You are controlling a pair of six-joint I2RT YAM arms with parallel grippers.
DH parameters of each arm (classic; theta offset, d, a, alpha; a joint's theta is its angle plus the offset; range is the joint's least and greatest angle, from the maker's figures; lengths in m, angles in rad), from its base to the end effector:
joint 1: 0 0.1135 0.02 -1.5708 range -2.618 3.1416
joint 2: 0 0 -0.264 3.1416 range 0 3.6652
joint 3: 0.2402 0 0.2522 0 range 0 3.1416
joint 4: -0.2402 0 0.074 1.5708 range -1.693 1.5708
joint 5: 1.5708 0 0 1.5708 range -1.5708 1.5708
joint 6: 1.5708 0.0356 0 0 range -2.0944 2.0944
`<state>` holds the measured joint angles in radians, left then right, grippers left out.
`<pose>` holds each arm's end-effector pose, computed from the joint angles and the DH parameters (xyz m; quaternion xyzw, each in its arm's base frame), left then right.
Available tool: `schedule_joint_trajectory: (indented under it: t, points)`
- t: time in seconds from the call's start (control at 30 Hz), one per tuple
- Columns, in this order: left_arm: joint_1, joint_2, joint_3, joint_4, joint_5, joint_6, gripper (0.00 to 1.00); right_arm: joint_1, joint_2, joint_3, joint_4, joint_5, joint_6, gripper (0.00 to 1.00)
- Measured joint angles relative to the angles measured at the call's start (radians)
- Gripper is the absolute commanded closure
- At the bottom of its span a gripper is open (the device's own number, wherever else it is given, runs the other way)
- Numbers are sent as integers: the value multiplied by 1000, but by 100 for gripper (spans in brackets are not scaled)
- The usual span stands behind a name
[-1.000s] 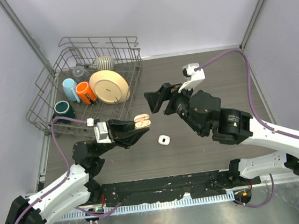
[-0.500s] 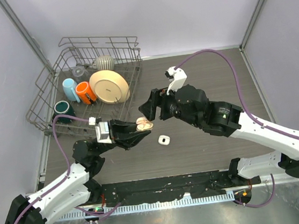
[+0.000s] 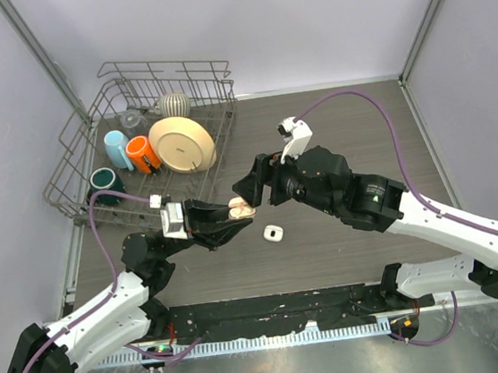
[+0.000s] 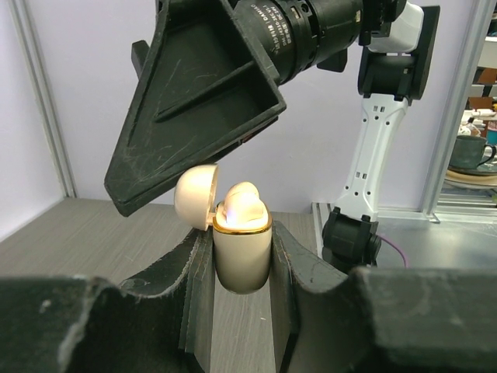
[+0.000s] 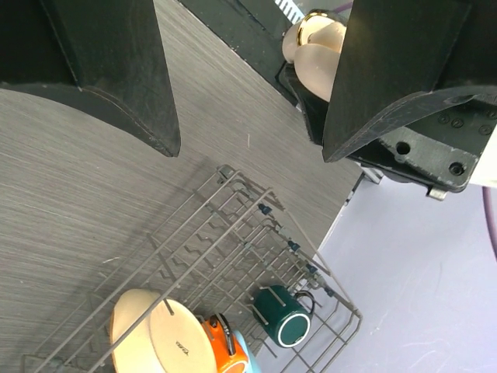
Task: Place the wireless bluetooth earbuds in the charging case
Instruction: Close the charging case.
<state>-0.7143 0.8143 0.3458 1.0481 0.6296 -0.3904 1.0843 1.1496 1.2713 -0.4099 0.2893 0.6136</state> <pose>0.1150 -0.1275 0.3047 0.3417 0.4023 -0.5642 0.6348 0.1266 0.2176 0.4130 -0.1010 0.7912 0.3680 0.4779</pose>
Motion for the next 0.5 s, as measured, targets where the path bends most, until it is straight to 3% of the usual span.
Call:
schedule_joint_trajectory:
  t: [0.5]
  points:
    - [0, -1, 0, -13, -39, 3, 100, 0, -37, -49, 60, -97, -2, 21]
